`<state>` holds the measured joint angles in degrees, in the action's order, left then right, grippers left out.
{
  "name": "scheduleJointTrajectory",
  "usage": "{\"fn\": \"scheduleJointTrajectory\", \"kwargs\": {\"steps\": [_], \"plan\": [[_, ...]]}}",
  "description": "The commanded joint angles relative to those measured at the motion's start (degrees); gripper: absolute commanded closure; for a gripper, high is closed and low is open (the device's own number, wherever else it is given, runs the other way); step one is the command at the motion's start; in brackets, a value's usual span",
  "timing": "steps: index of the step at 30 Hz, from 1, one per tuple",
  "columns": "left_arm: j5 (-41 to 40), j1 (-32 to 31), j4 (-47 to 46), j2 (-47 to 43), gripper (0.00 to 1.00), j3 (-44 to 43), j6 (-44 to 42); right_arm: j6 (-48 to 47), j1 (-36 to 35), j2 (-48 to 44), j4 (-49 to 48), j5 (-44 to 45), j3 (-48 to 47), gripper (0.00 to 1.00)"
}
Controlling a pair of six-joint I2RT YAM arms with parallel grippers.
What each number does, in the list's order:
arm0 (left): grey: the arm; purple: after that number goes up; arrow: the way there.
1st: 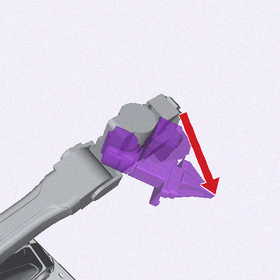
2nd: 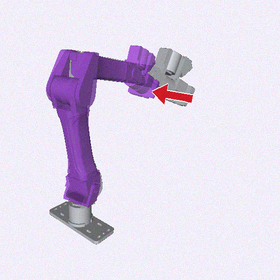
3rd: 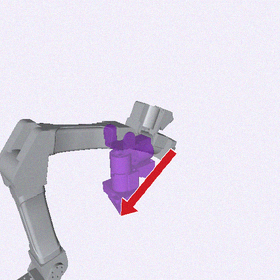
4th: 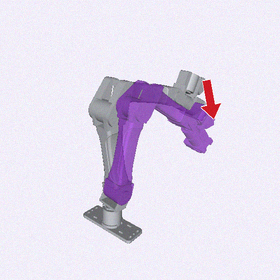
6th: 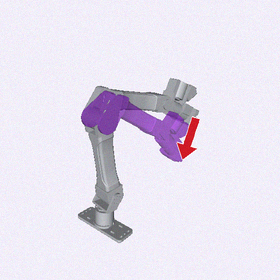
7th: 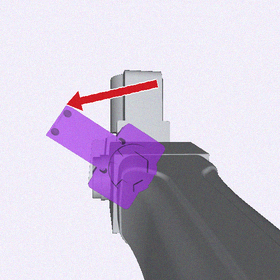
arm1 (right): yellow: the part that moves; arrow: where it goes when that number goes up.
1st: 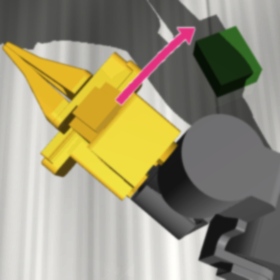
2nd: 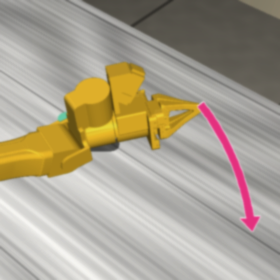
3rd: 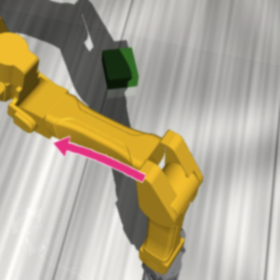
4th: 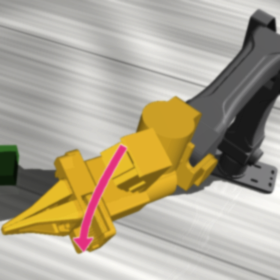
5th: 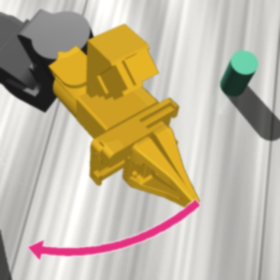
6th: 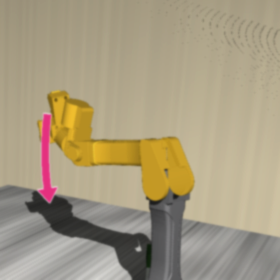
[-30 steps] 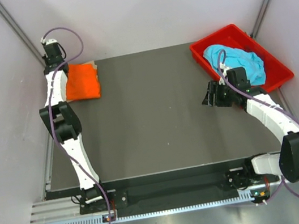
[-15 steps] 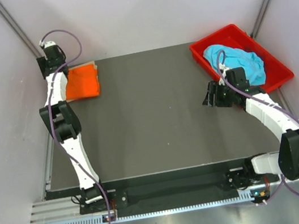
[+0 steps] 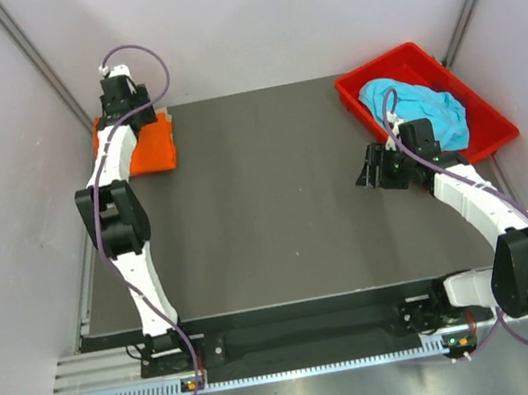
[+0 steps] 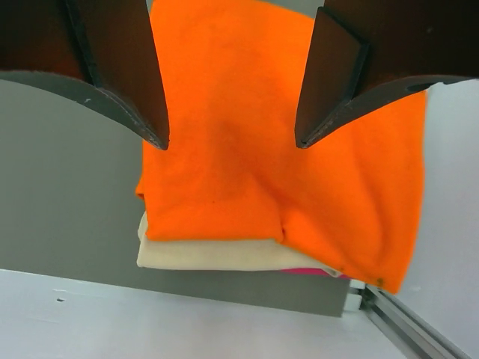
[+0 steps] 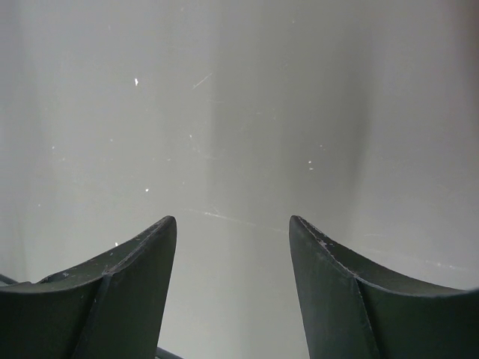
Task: Fold and stack the t-shirts
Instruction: Neatly place the folded tshirt to the corner
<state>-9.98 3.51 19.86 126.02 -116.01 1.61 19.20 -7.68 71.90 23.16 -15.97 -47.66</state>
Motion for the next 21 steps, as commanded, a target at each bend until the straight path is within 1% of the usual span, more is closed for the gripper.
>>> {"fn": "scheduleJointTrajectory", "kwargs": {"steps": [1, 4, 7, 10, 11, 15, 17, 18, 21], "plan": [[3.39, 0.54, -1.73, 2.21, 0.28, -1.86, 3.05, 0.13, 0.74, -1.23, -2.94, -1.52, -0.15, 0.38], [2.69, -1.39, -4.56, 4.49, 0.28, -2.12, -0.8, 0.05, 0.74, -0.97, -3.29, -1.61, -0.15, 0.38], [0.32, -3.33, -6.76, 7.13, 0.28, -3.7, -8.78, 0.05, 0.74, -0.44, -3.82, -1.61, -0.15, 0.38], [-3.02, -7.45, -7.55, 9.5, 0.27, -4.76, -14.06, 0.05, 0.74, 0.35, -4.26, -1.79, -0.07, 0.38], [-5.9, -8.07, -7.9, 10.03, 0.27, -4.76, -15.04, 0.05, 0.74, 0.52, -4.35, -1.79, -0.07, 0.37], [-12.86, -10.01, -10.89, 13.28, 0.27, -5.54, -18.3, -0.04, 0.74, 1.22, -4.7, -1.87, 0.11, 0.38], [-15.76, -10.28, -10.63, 14.69, 0.27, -7.99, -18.92, -0.22, 0.74, 1.49, -4.79, -1.87, 0.11, 0.37], [-18.73, -10.36, -10.89, 15.83, 0.27, -8.7, -19.01, -0.22, 0.74, 1.32, -4.88, -1.79, 0.2, 0.38], [-21.13, -10.54, -13.26, 16.8, 0.28, -9.24, -20.85, -0.3, 0.74, 1.75, -4.96, -1.7, 0.11, 0.38]]}}
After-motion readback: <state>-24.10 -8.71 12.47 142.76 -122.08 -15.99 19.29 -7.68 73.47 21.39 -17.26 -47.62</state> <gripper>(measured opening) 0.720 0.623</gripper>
